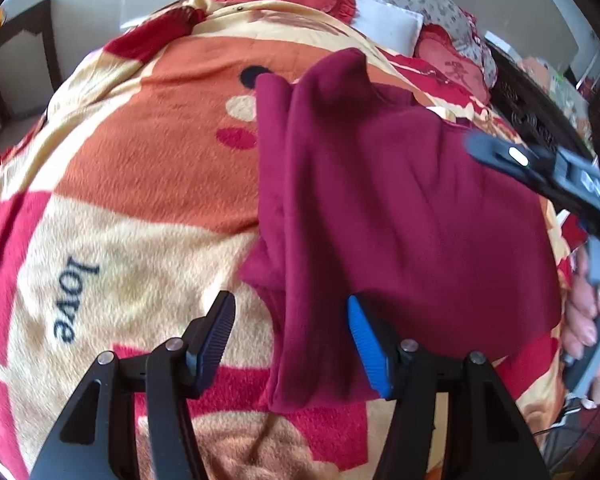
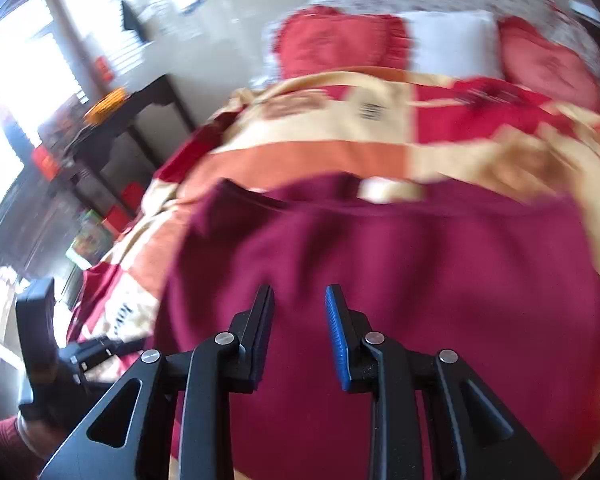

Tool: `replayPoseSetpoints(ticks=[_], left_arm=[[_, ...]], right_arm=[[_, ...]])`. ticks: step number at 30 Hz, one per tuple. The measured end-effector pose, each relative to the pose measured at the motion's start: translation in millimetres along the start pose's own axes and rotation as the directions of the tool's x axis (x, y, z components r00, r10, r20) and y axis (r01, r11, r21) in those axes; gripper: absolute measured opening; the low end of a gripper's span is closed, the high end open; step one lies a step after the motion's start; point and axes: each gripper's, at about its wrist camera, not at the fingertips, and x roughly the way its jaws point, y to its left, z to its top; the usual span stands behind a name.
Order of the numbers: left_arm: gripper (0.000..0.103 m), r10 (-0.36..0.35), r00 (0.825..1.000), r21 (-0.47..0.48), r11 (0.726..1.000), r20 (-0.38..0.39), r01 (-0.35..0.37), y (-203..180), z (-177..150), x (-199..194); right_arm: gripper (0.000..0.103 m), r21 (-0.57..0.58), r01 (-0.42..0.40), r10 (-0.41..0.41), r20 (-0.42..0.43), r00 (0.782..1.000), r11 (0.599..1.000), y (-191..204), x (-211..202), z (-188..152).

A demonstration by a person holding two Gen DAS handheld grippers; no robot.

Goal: Fold small clothes
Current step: 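Close the right gripper on the sweatshirt edge while the left gripper grasps it too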

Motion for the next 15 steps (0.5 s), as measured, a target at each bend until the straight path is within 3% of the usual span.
replayPoseSetpoints(ticks=[7, 15], left_arm=[[0.064, -0.047, 0.999, -0.054, 0.997, -0.012, 0.046, 12.6, -7.9, 3.5], [0.069, -0.071, 0.997, -0.074, 0.995, -0.005, 0.070, 19.9, -8.7, 6.0]], right_arm=[[0.008, -0.073, -0.064, 0.059, -0.069, 0.996, 0.995, 62.0, 76.5, 33.0], [0.008, -0.044, -0.010, 0.003, -0.167, 0.986, 0.999, 65.4, 141.2, 42.5]])
